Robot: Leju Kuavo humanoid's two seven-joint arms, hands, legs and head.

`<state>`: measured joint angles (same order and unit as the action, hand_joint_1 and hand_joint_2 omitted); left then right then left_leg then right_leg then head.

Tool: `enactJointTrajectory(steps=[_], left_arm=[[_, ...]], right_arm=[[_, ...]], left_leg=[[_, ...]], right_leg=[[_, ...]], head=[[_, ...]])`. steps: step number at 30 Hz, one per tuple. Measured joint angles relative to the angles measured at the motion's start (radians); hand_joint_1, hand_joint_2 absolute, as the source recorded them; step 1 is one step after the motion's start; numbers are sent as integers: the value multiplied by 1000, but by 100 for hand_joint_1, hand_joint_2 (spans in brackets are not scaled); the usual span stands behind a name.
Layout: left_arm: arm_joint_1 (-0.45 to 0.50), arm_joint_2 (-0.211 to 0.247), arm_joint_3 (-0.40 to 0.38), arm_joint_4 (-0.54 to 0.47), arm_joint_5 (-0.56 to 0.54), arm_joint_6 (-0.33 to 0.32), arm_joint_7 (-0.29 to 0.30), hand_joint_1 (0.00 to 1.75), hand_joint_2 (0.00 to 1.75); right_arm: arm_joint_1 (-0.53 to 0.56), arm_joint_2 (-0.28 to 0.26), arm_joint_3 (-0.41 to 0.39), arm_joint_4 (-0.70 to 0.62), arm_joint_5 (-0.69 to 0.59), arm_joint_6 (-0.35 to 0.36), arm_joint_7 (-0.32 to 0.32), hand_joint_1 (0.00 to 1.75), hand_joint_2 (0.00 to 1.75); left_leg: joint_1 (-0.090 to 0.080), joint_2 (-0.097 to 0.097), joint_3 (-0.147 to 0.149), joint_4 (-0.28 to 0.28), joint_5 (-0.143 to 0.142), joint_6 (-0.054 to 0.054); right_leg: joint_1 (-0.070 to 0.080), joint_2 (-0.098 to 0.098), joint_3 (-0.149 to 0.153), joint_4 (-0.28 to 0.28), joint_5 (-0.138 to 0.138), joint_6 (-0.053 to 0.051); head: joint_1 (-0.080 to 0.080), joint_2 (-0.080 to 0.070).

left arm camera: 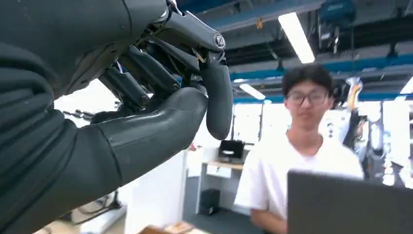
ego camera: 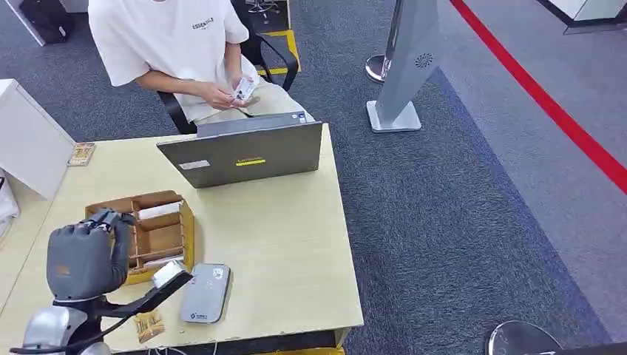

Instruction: Pass the card to the sensor for recognition and then transmit it.

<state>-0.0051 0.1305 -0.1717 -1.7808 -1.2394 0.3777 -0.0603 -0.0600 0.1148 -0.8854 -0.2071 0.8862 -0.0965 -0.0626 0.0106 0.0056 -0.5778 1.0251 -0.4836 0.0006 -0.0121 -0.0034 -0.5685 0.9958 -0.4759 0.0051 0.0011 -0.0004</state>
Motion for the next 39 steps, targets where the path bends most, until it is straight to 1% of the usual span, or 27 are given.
enactJointTrajectory(steps=[1, 3, 10, 13, 14, 18, 20, 22, 25, 29, 31, 36, 39], left_arm=[[-11, 14, -17, -19, 8, -3, -2, 175, 175], [-25, 28, -37, -42, 13, -11, -3, 175, 175], [-43, 54, -65, -77, 23, -9, -9, 175, 175], [-71, 66, -86, -90, 47, -7, -14, 175, 175], [-86, 68, -90, -93, 54, -11, -13, 0, 175], [-107, 74, -92, -93, 67, -22, 9, 0, 175], [-96, 75, -92, -92, 74, -8, 8, 0, 175], [-71, 75, -92, -92, 79, 14, -3, 0, 175], [-30, 75, -92, -97, 76, 31, -5, 0, 175], [25, 75, -91, -119, 60, 34, -12, 0, 175], [52, 77, -90, -130, 53, 21, -10, 0, 175], [119, 101, -72, -152, 36, -94, 31, 0, 175], [154, 119, -55, -154, 29, -143, 53, 0, 175]], right_arm=[[0, 0, -3, 0, 2, 0, 0, 0, 175], [0, 0, -3, 0, 2, 1, 0, 0, 175], [0, 0, -7, 0, 5, 1, 0, 0, 175], [0, 1, -11, 0, 15, 3, 0, 0, 175], [0, 2, -11, 0, 21, 3, 0, 0, 175], [0, 8, -11, 0, 33, 1, 3, 0, 175], [0, 11, -11, 0, 39, -2, 9, 0, 175], [0, 14, -11, 0, 39, -4, 11, 0, 175], [0, 18, -12, 0, 39, -5, 17, 0, 175], [1, 21, -19, 0, 39, -7, 18, 0, 175], [2, 21, -20, 0, 38, -8, 18, 0, 175], [4, 21, -27, 0, 35, -8, 19, 0, 175], [6, 21, -35, 0, 35, -8, 21, 0, 175]], left_leg=[[0, 0, 0, 0, 0, 0], [0, 0, 0, 0, 0, 0], [0, 0, 0, 0, 0, 0], [0, 0, 0, 0, 0, 0], [0, 0, 0, 0, 0, 0], [0, 1, 0, 0, 0, 0], [0, 1, 0, 0, 0, 0], [0, 1, 0, 0, 0, 0], [0, 0, 0, 0, 0, 0], [0, 0, 0, 0, -1, 0], [0, 0, 0, 0, -1, 0], [0, 1, 0, 0, -1, 0], [0, 0, 0, 0, -1, -1]], right_leg=[[0, 0, 0, 0, 0, 0], [0, 0, 0, 0, 0, 0], [0, 0, 0, 0, 0, 0], [0, 0, 0, 0, 0, 0], [0, 0, 0, 0, 0, 0], [0, 1, 0, 0, 0, 0], [0, 1, 0, 0, 0, 0], [0, 1, 0, 0, 0, 0], [0, 1, 0, 0, -1, 0], [0, 1, 0, 0, -1, -1], [0, 1, 0, 0, -1, -1], [0, 1, 0, 0, -1, -1], [0, 0, 0, 0, -1, -1]], head=[[0, 0], [0, 0], [0, 0], [0, 0], [0, 0], [0, 0], [0, 0], [0, 0], [0, 0], [0, 0], [0, 0], [0, 0], [0, 0]])
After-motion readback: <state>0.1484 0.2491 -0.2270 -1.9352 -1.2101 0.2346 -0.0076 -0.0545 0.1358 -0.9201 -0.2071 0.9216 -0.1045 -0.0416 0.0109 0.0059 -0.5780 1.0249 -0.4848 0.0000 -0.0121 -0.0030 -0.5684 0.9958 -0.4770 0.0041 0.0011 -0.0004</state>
